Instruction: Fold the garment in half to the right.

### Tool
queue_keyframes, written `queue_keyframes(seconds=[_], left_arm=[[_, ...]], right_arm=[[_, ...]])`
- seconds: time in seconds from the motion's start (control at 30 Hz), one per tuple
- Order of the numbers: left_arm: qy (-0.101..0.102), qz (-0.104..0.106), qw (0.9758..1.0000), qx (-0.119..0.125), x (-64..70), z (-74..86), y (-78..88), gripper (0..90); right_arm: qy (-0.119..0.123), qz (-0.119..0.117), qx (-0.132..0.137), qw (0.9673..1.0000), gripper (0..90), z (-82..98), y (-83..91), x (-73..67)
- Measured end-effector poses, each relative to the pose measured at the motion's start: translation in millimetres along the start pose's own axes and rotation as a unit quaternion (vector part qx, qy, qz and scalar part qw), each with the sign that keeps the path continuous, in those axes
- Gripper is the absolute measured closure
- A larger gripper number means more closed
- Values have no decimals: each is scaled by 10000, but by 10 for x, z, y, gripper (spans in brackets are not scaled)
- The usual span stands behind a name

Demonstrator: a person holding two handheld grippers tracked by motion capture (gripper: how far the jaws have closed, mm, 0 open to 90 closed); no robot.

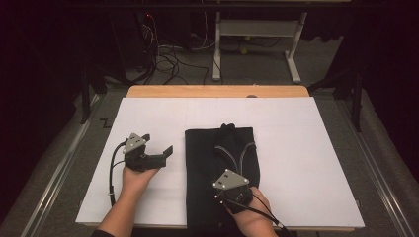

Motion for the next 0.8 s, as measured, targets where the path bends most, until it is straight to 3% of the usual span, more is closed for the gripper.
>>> queue_keyframes(seconds=[0.13, 0.33, 0.47, 0.8], left_arm=[[-33, -8, 10000, 31, -27, 56, 111, 0], [56, -12, 10000, 38, -66, 109, 167, 0], [122, -29, 9999, 109, -84, 98, 190, 0], [72, 13, 10000, 43, -59, 133, 233, 0]], right_arm=[[127, 123, -313, 9994, 900, 84, -46, -5], [10, 317, -522, 9981, 900, 235, -27, 134], [-151, 508, -422, 9977, 900, 326, 30, 277], [-575, 863, -61, 9946, 900, 511, 257, 563]])
Point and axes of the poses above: each handheld gripper's, and its own axes: y roughly backward along the jaws, z roughly out of its underside, x roughly to its right, the point moved 5 cm from there along -y, roughly forward along the jaws, and after that the axes turned 8 degrees about x, right-handed, at the moved point
